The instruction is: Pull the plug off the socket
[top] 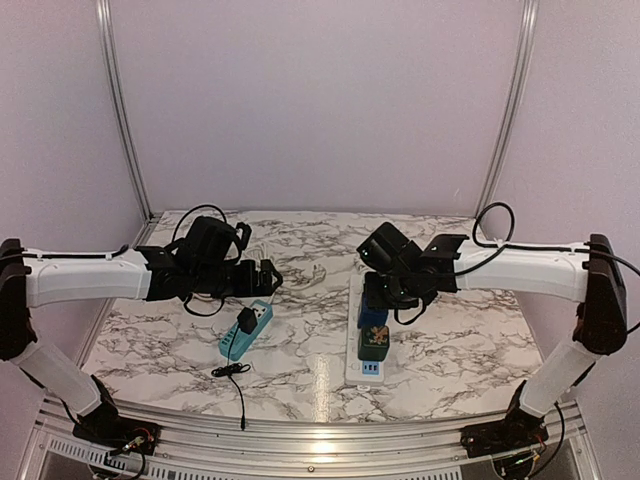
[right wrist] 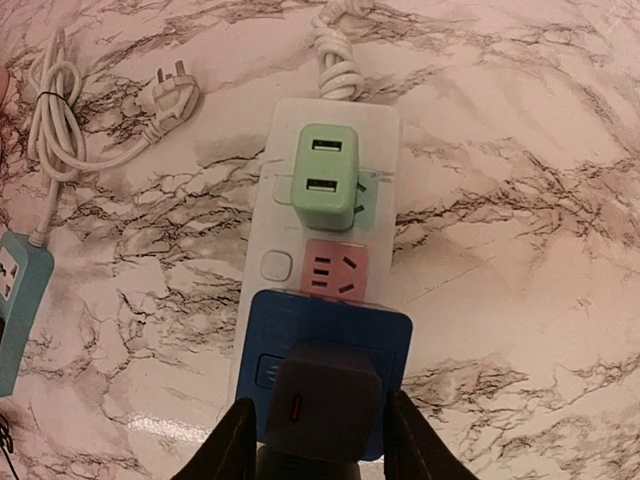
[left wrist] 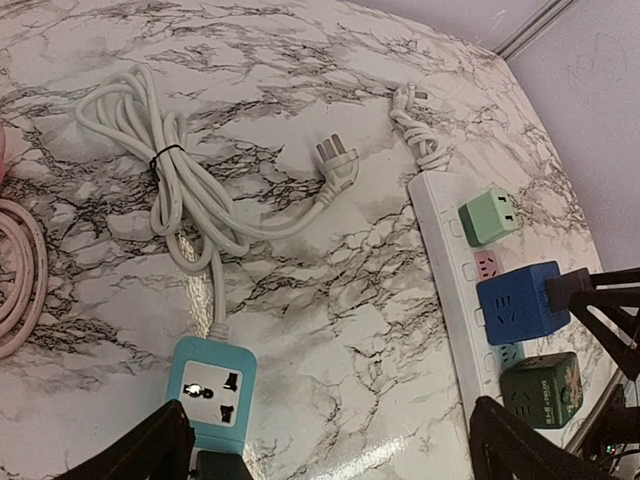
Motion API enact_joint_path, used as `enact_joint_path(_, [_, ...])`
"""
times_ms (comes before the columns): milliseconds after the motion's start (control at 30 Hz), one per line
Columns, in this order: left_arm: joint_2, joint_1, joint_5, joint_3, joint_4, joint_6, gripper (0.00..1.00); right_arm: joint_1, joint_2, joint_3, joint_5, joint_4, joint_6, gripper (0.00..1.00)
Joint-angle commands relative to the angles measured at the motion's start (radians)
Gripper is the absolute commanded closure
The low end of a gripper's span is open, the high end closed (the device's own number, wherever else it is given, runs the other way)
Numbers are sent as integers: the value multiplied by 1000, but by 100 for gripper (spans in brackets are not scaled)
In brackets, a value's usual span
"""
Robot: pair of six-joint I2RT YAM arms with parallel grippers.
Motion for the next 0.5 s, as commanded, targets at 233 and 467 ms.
enact_joint_path(233, [43, -7, 79, 26, 73, 10, 1, 15, 79, 84, 43, -59, 55, 65])
enact_joint_path(467, [36, -8, 83, 4, 79, 4, 1, 39, 105, 111, 48, -55, 20, 79])
